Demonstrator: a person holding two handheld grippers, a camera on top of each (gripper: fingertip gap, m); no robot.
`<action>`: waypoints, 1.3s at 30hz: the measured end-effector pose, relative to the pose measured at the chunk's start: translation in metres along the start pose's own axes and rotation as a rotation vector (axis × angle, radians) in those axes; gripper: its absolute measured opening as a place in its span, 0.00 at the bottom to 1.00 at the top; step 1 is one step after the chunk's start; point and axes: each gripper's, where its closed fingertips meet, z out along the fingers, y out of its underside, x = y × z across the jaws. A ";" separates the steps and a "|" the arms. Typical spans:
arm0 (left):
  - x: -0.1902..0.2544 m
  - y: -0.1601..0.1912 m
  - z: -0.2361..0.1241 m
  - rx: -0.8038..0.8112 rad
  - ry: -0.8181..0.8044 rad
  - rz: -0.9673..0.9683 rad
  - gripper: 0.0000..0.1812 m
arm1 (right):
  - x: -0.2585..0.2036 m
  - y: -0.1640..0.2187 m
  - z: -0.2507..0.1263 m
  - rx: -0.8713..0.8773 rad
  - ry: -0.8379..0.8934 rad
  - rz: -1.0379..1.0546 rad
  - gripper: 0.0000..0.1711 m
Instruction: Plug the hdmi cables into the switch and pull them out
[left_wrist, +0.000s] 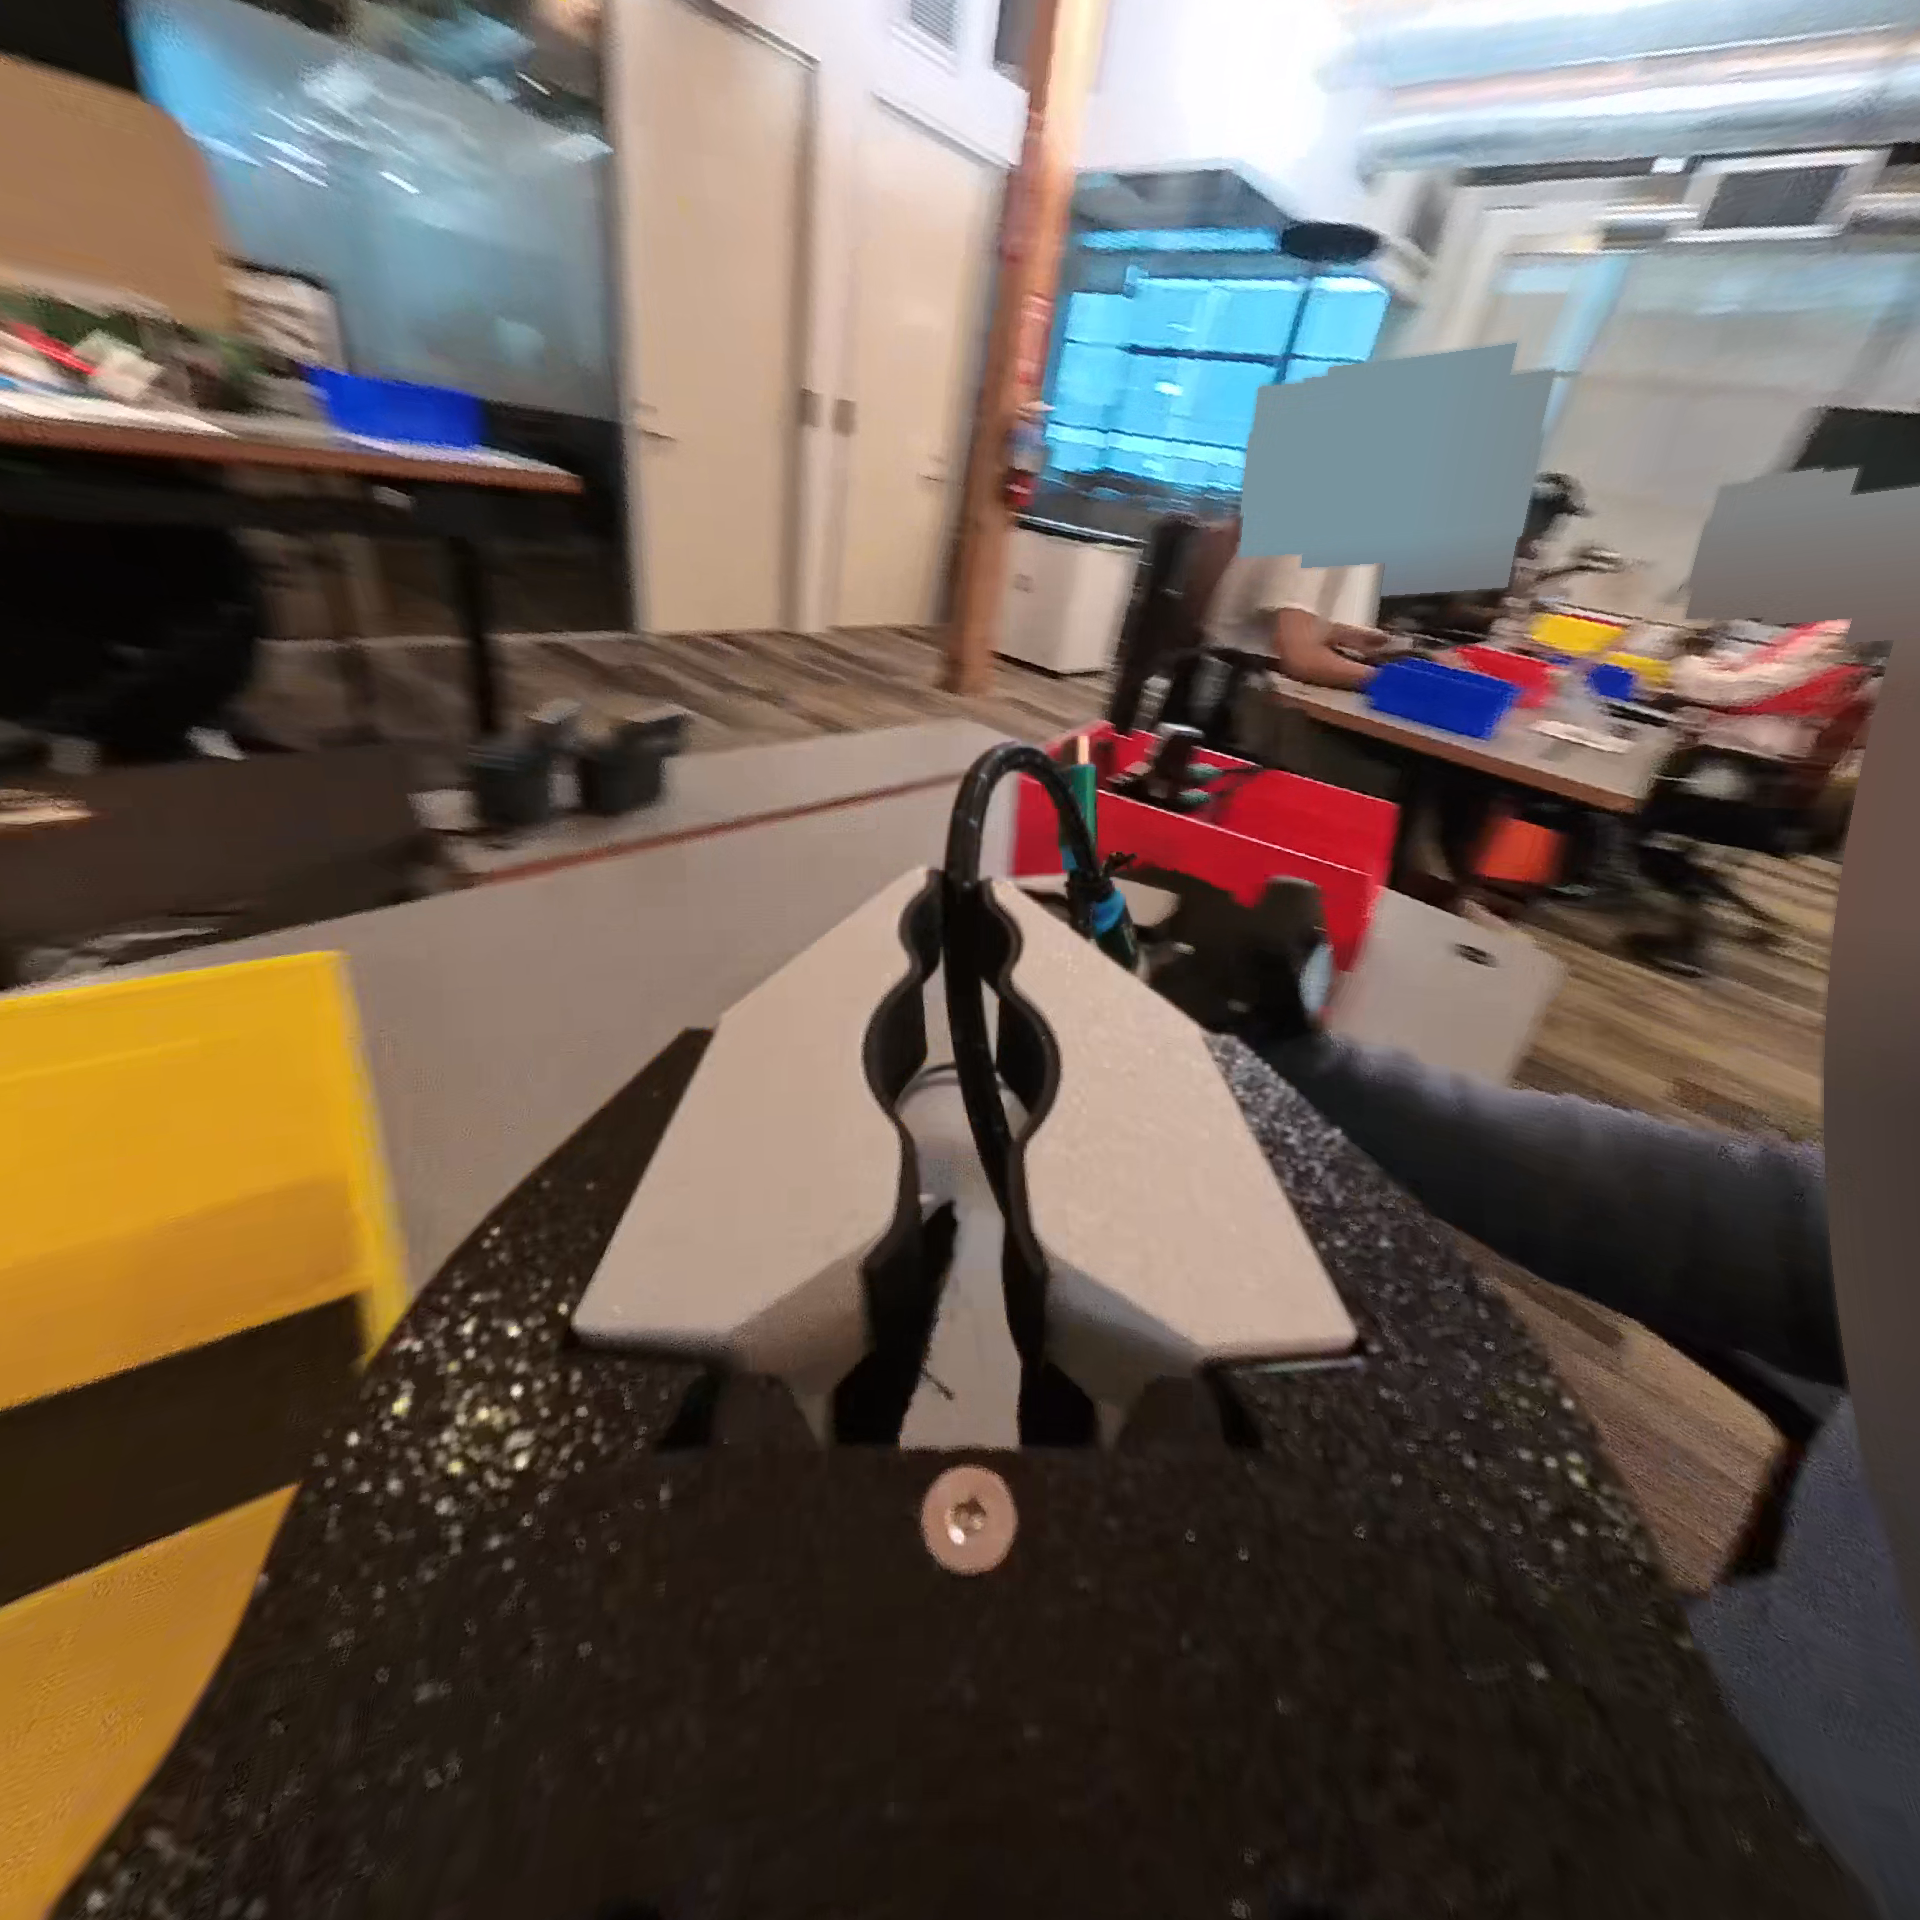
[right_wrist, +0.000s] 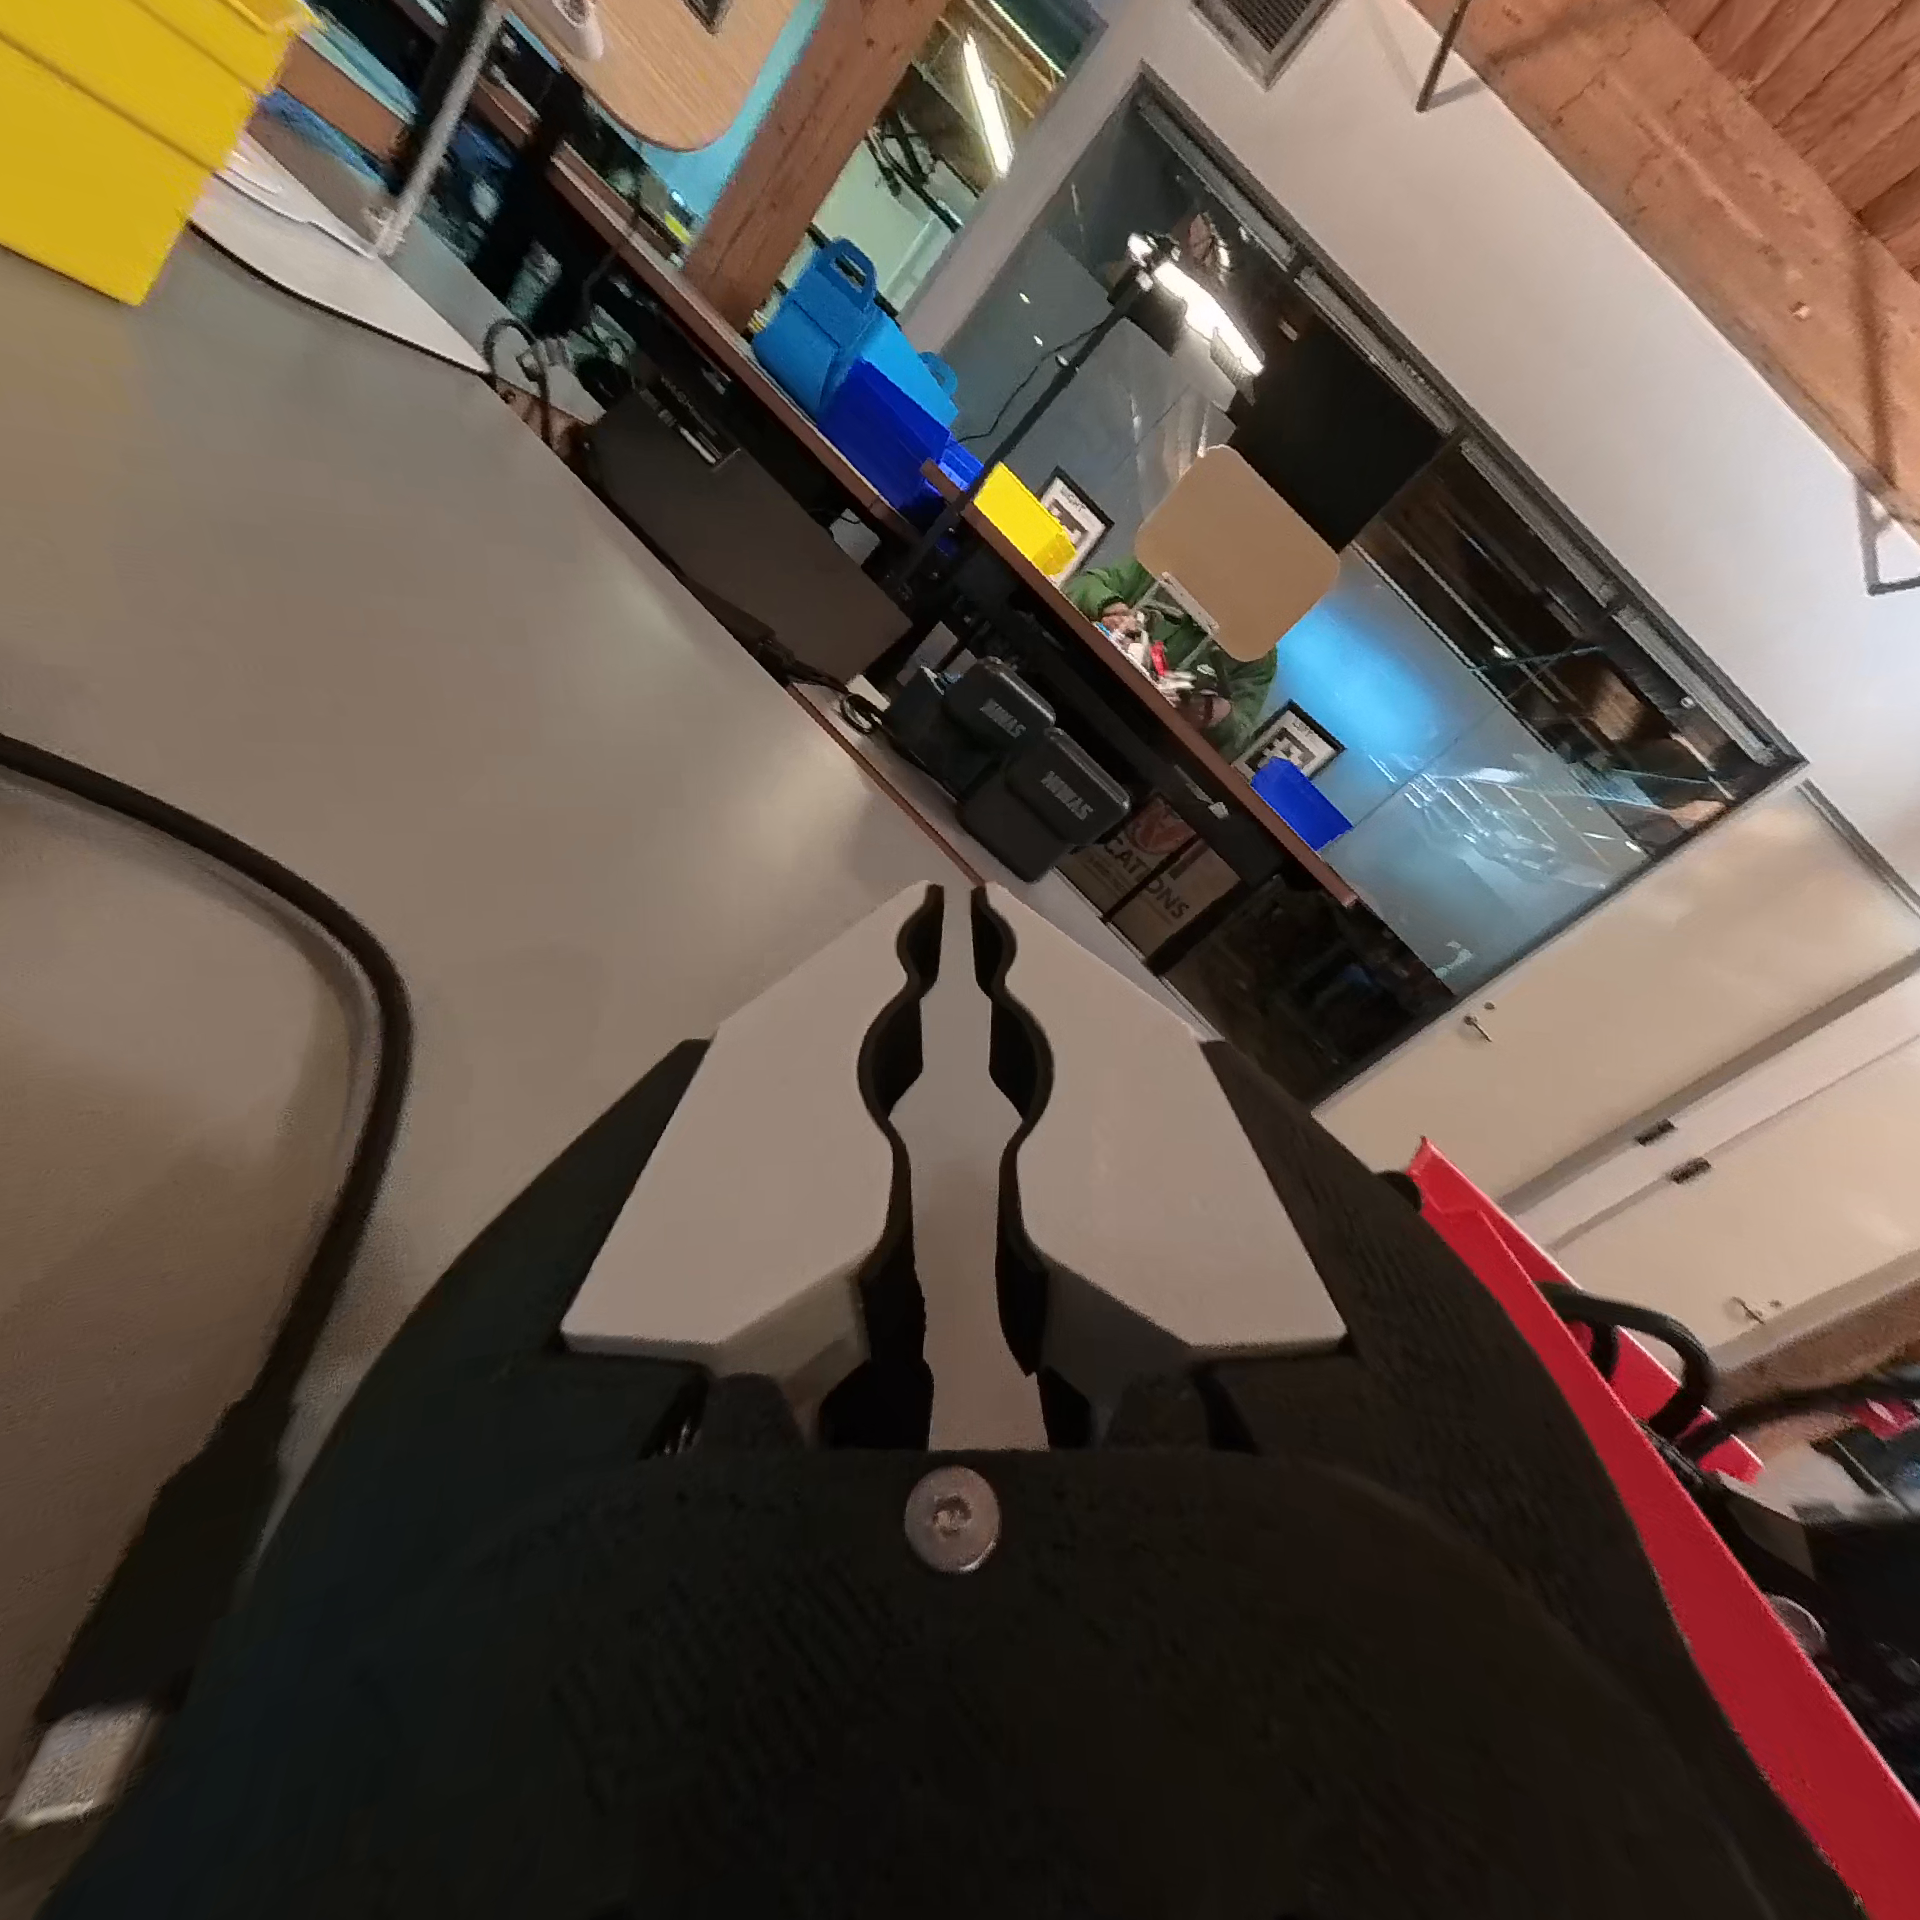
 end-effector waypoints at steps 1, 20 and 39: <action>0.010 0.009 0.020 -0.017 0.059 -0.024 0.02 | 0.004 0.003 0.002 -0.019 0.026 -0.013 0.02; -0.085 0.117 0.238 -0.121 -0.056 -0.365 0.02 | 0.058 0.022 -0.012 -0.065 0.260 0.063 0.00; -0.100 0.149 0.183 -0.279 -0.119 0.067 0.33 | 0.036 0.005 -0.010 -0.011 0.158 0.021 0.00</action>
